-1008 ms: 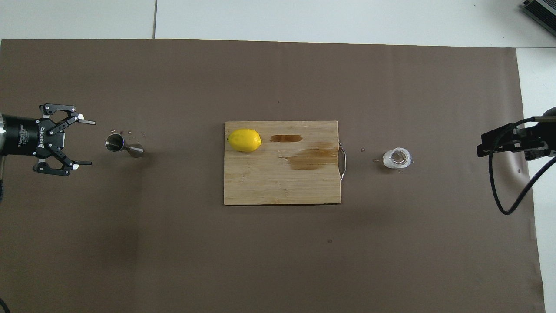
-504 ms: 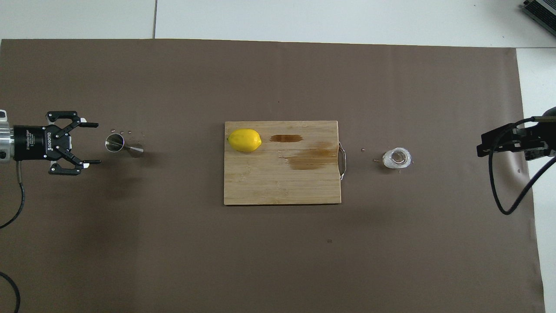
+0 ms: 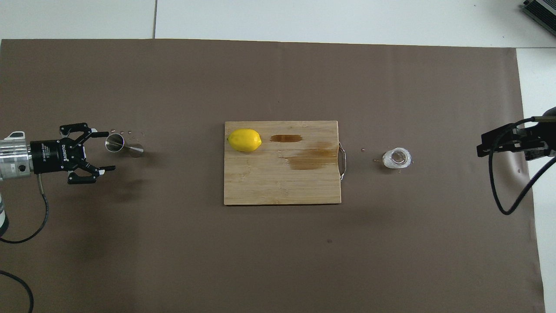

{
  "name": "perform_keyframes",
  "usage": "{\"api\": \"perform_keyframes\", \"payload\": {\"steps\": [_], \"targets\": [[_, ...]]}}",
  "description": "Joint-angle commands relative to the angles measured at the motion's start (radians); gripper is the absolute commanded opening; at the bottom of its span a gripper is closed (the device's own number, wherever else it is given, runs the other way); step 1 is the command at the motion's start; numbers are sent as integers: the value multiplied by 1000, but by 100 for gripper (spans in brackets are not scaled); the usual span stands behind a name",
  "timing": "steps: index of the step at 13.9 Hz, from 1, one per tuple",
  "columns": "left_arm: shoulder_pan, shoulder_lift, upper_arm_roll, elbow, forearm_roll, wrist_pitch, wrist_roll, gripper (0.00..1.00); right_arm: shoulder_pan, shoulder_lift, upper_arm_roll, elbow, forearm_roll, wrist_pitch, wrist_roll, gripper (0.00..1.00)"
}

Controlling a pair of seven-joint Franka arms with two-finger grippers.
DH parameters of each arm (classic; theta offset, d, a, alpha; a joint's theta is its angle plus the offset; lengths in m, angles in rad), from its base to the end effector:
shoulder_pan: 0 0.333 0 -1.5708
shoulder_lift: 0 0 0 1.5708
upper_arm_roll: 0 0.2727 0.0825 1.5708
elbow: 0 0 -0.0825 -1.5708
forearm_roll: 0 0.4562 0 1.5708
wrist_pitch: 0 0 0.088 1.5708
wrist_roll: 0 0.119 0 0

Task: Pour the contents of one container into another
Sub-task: 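Open the left gripper and move it toward the small steel cup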

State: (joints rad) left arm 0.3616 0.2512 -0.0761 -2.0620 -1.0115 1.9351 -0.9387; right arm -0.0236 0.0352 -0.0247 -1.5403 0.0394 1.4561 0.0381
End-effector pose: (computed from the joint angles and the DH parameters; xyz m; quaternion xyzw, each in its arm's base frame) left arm 0.5979 0.1041 0.2153 0.5539 0.6991 -0.2921 0.3451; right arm 0.6214 -0.0248 0.5544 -0.9971 0.0420 0.0595 0.0195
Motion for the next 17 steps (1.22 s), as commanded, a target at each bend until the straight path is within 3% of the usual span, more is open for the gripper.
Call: {"api": "perform_keyframes", "payload": {"steps": [1,17], "targets": [[8,-39,-7,-38,-35,15,0,100,-10,-11,11,-7,-3,4,13,100],[-9,-61,-8,-83,-133,8,81,100,-10,-11,9,-7,-1,6,13,100]]}}
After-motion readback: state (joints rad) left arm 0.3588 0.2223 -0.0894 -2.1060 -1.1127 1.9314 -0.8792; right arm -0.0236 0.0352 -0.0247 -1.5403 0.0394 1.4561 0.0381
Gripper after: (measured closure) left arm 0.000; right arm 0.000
